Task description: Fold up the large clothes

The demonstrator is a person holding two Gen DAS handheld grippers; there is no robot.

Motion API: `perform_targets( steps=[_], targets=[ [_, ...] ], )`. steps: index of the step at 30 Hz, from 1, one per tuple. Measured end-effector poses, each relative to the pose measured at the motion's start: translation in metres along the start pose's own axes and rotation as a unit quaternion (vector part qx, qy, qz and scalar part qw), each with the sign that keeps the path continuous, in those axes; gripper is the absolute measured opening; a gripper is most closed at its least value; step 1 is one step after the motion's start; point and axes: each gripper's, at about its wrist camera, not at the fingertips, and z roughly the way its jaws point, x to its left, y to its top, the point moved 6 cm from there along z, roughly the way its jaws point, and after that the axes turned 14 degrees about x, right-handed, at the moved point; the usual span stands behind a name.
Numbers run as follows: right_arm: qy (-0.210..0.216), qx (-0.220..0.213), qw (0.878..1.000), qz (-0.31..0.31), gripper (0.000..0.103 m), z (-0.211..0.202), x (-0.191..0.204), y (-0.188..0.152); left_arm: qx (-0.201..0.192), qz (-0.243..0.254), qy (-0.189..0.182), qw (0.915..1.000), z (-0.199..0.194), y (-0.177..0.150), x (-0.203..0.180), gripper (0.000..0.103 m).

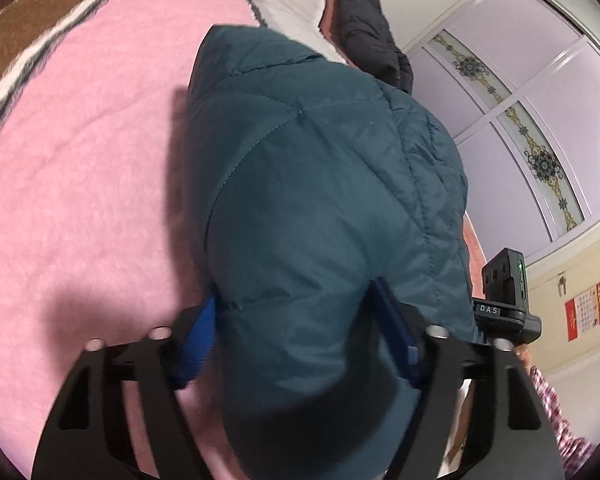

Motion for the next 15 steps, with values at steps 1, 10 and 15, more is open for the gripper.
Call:
perform_targets(
  steps=[1,10,15],
  targets=[
    [-0.005,-0.004,1.0,-0.006,0.019,-0.001,0.002,-0.001,-0.004,0.007,0.003,1.0,-0.003,-0.001,0.0,0.058],
    [-0.04,-0.031,0.998,-0.042,0.014,-0.005,0.024,-0.016,-0.035,0.055,0.036,0.9972,-0.02,-0.005,-0.008,0.039],
    [-0.034,-0.027,0.996,-0.072,0.013,0.008,0.051,-0.03,-0.049,0.055,0.048,0.9961,-0.042,-0.009,-0.002,0.037]
  ],
)
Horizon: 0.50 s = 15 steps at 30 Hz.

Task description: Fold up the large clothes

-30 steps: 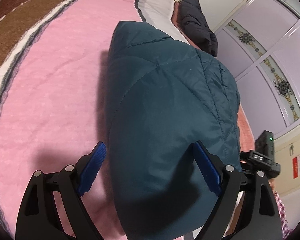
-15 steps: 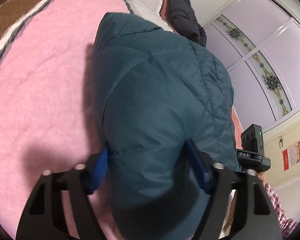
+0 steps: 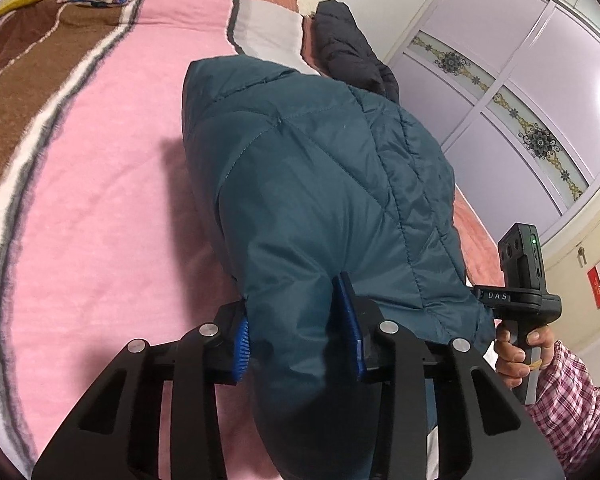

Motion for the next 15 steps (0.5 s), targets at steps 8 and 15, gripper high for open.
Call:
perform_targets(
  steps=[8,15],
  targets=[
    [-0.001,0.019,0.998,-0.056,0.012,0.025,0.055,-0.018,-0.007,-0.02,0.04,0.999,-0.042,-0.021,0.034,0.037],
    [-0.032,0.03,0.995,-0.086,0.012,0.052,0.097,-0.019,-0.007,-0.046,0.056,0.9973,-0.061,-0.046,0.068,0.037]
  ],
)
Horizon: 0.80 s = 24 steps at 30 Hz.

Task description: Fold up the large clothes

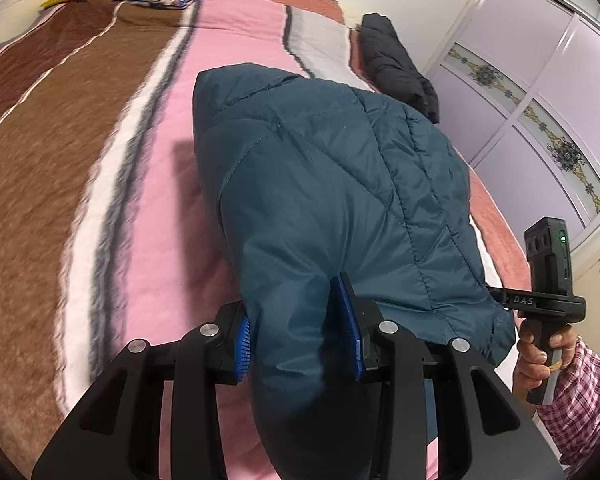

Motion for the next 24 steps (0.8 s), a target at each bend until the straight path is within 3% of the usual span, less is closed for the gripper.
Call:
perform_targets(
  steps=[8,12,17,24],
  targets=[
    [-0.023,0.012,1.0,0.017,0.012,0.023,-0.003,0.011,0.0,-0.015,-0.008,0.9999,0.004,-0.007,0.017,0.038],
    [-0.026,0.016,0.999,0.037,0.013,0.032,0.0,0.011,0.001,-0.02,-0.005,0.9998,0.005,-0.007,0.016,0.044],
    [-0.035,0.019,0.998,0.058,0.021,0.034,-0.001,0.018,0.006,-0.026,0.034,0.9991,0.002,-0.009,0.012,0.059],
    [-0.047,0.009,0.997,0.063,0.027,0.009,0.002,0.024,-0.015,-0.005,0.089,0.9959,-0.023,-0.013,0.001,0.064]
  ],
)
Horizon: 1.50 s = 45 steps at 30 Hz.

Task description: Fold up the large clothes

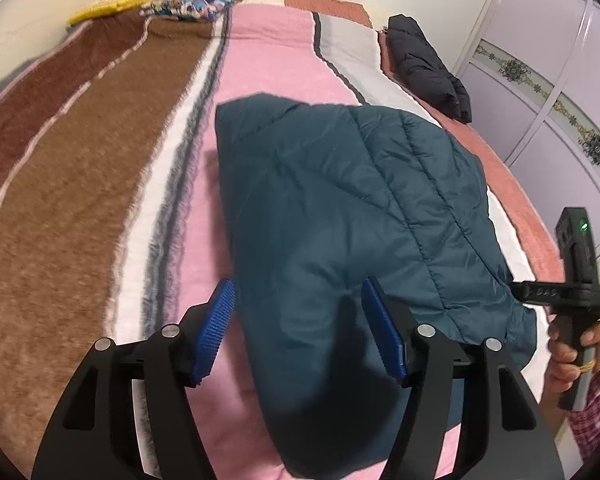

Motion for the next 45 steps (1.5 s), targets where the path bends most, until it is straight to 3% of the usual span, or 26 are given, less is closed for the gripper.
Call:
perform_targets(
  steps=[3,9,17,27,38,45],
  targets=[
    [-0.003,-0.011,1.0,0.003,0.032,-0.011,-0.001,0.0,-0.004,0.0,0.021,0.9998,-0.01,-0.005,0.0,0.069],
    [-0.038,-0.062,0.997,-0.008,0.033,-0.046,0.003,-0.008,-0.02,-0.017,0.056,0.9981,-0.032,-0.015,-0.001,0.069],
    [-0.099,-0.117,0.985,-0.079,0.034,-0.076,0.044,-0.055,-0.042,-0.021,0.091,0.9947,-0.063,-0.033,-0.013,0.069],
    [-0.154,-0.143,0.971,-0.114,0.034,-0.062,0.075,-0.115,-0.062,-0.032,0.11,0.9914,-0.092,-0.063,-0.032,0.069],
    [-0.18,-0.155,0.964,-0.118,0.034,-0.036,0.093,-0.172,-0.059,-0.046,0.114,0.9907,-0.1,-0.11,-0.06,0.069],
    [-0.178,-0.146,0.968,-0.098,0.034,-0.017,0.087,-0.197,-0.049,-0.05,0.111,0.9914,-0.09,-0.135,-0.081,0.069]
  ],
)
